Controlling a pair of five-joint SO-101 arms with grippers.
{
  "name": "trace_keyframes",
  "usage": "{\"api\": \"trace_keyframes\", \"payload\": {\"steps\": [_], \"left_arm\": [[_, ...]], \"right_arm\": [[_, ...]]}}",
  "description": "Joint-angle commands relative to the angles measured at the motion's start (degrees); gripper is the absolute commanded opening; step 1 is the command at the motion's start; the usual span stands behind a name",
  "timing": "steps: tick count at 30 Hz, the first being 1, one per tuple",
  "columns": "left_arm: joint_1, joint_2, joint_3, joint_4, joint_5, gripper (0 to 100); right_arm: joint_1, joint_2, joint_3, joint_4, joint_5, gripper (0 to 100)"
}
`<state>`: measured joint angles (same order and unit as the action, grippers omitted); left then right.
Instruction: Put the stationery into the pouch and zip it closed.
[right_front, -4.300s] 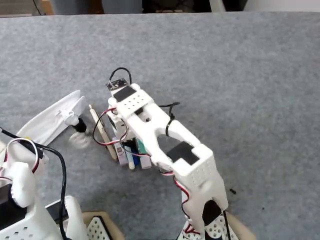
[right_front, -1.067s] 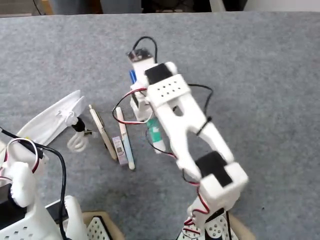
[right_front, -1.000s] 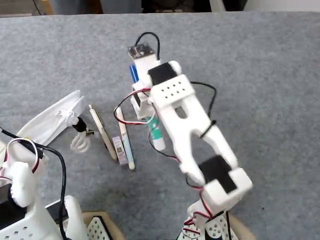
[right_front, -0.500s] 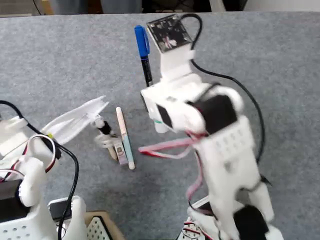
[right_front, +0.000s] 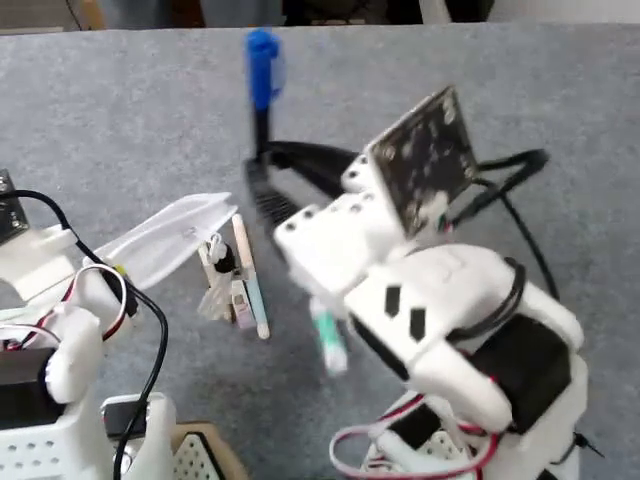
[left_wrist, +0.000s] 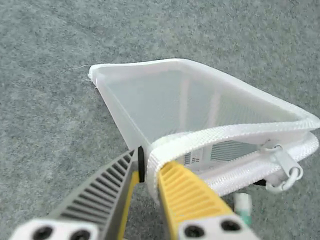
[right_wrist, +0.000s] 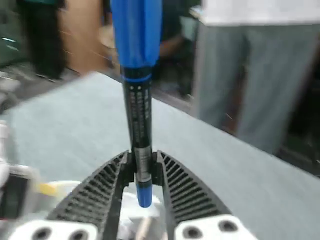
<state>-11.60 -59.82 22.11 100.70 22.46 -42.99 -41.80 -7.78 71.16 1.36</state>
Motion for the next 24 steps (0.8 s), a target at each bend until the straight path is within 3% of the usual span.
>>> {"api": "trace_keyframes", "payload": {"steps": [1, 13, 19, 24], "left_arm": [[0.40, 0.70, -0.92, 0.26, 0.44, 3], [0.40, 0.18, -0.84, 0.26, 0.35, 3], [0.40, 0.18, -1.01, 0.26, 0.35, 3], [0.48, 0.09, -1.19, 0.26, 0.35, 3]], "right_arm": [[-4.48, -0.22, 1.71, -5.63, 0.53, 1.1], [-6.95, -0.48, 17.98, -18.55, 0.00, 1.1], [-6.59, -3.21, 21.85, -18.81, -9.05, 1.1], [-6.51, -6.46, 25.45, -18.90, -10.37, 1.1]]}}
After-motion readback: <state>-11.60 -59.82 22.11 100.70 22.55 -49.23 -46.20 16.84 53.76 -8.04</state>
